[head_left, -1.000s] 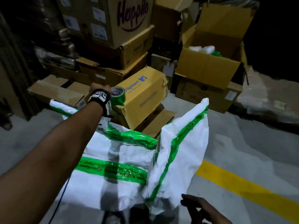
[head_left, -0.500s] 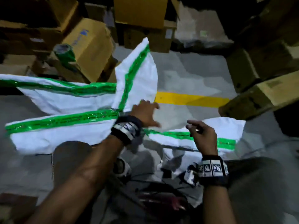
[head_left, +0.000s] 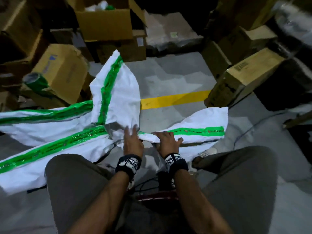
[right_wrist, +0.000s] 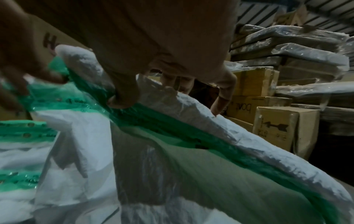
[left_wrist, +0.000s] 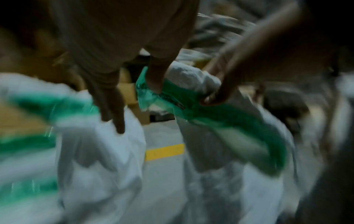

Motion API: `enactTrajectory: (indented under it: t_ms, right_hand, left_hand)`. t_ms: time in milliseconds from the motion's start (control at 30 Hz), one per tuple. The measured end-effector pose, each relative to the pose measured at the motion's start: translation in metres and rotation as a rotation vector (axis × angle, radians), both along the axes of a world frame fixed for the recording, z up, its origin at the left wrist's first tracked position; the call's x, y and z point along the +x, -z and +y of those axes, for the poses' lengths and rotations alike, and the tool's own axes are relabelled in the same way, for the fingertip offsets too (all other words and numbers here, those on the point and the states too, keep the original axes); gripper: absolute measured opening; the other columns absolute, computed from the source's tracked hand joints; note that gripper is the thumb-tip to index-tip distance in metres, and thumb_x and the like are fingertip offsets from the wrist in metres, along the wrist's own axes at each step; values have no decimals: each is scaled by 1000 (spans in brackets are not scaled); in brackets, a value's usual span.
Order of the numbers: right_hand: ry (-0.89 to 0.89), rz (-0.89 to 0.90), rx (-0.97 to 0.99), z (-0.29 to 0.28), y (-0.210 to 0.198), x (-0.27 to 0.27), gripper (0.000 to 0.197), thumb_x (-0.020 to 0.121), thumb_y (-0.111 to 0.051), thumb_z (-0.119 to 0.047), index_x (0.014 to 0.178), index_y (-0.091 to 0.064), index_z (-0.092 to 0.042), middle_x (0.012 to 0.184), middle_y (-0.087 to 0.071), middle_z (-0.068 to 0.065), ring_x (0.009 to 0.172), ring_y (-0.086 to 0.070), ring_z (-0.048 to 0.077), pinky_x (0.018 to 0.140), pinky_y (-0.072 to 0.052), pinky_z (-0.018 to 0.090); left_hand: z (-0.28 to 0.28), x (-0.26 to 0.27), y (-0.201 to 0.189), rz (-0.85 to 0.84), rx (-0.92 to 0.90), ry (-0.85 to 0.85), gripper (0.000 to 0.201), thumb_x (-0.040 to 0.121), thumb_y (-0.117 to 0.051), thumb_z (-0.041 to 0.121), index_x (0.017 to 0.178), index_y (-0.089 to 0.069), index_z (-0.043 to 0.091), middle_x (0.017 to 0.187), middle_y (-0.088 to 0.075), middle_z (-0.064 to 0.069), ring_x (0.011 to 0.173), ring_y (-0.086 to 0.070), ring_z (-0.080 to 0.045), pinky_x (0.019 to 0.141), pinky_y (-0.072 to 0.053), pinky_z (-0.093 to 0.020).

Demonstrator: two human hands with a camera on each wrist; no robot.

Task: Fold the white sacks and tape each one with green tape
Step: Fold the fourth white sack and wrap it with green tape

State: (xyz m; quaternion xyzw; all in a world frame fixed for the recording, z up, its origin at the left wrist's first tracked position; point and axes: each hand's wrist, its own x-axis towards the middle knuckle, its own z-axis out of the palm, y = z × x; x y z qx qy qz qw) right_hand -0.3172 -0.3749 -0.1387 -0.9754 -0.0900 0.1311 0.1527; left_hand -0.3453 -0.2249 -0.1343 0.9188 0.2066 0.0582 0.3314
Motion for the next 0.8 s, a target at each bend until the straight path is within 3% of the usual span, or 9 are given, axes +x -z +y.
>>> enactTrajectory:
  t_ms: [67,200,300,367,500,567,633,733,800]
  right_hand:
    - [34,-39,-4,1,0,5,48,85,-62,-42,132,-54,-50,124,-62,-10,124,-46,23,97,-21,63]
    - [-2,-56,36,0,-6,12,35,88,-61,-46,123,-62,-44,112,-66,-6,118,-48,24,95,-24,58]
    - [-66,-69,37,-4,-18,20,27,88,-64,-38,114,-67,-36,106,-68,-3,114,-49,26,92,-27,52]
    - [-117,-56,16,-11,-23,28,27,86,-65,-43,111,-69,-35,104,-69,-4,113,-51,25,91,-29,49]
    - [-1,-57,246,-40,-14,37,72,72,-77,-49,139,-49,-50,141,-50,-11,138,-34,16,109,-23,58]
    - [30,-60,124,-59,-7,37,106,66,-86,-41,151,-23,-52,159,-18,-10,150,-10,17,111,-12,64]
    - [-15,-92,-41,-79,-3,42,111,62,-87,-32,152,-23,-49,159,-23,-7,151,-15,21,110,-9,64]
    - [-96,-158,-130,-102,9,60,63,60,-81,-15,120,-67,-32,108,-72,3,108,-66,29,108,-29,58]
    - [-168,-154,-79,-106,5,74,41,61,-78,-6,99,-76,-21,82,-74,13,79,-70,36,84,-54,48]
  left_hand:
    - [-4,-5,7,63,-184,-243,72,87,-69,4,151,-36,1,154,-37,-24,143,-35,-37,115,-29,-39]
    - [-15,-7,29,-64,-306,46,102,66,-75,-3,154,-27,14,150,-46,-10,134,-48,-24,110,-42,-38]
    - [-16,5,22,-150,-195,164,76,64,-83,1,133,-53,7,134,-58,-16,127,-55,-30,103,-46,-37]
    - [-8,14,13,-226,-92,230,45,73,-70,12,118,-68,4,122,-68,-20,113,-66,-34,93,-48,-34]
    - [13,29,1,-214,52,286,30,71,-60,8,92,-80,13,83,-76,-12,75,-72,-32,70,-47,-29]
    - [26,34,1,-177,58,275,25,70,-62,7,86,-80,13,78,-76,-11,73,-72,-30,67,-44,-23]
    - [35,33,0,-147,21,282,24,72,-61,8,87,-80,9,81,-77,-12,76,-73,-28,71,-42,-15]
    - [41,26,-15,-162,-50,304,18,74,-66,5,86,-78,0,79,-75,-16,74,-64,-6,73,-39,0]
    - [50,22,-23,-218,-59,274,13,74,-70,-1,84,-77,-5,77,-73,-19,73,-59,4,74,-38,3]
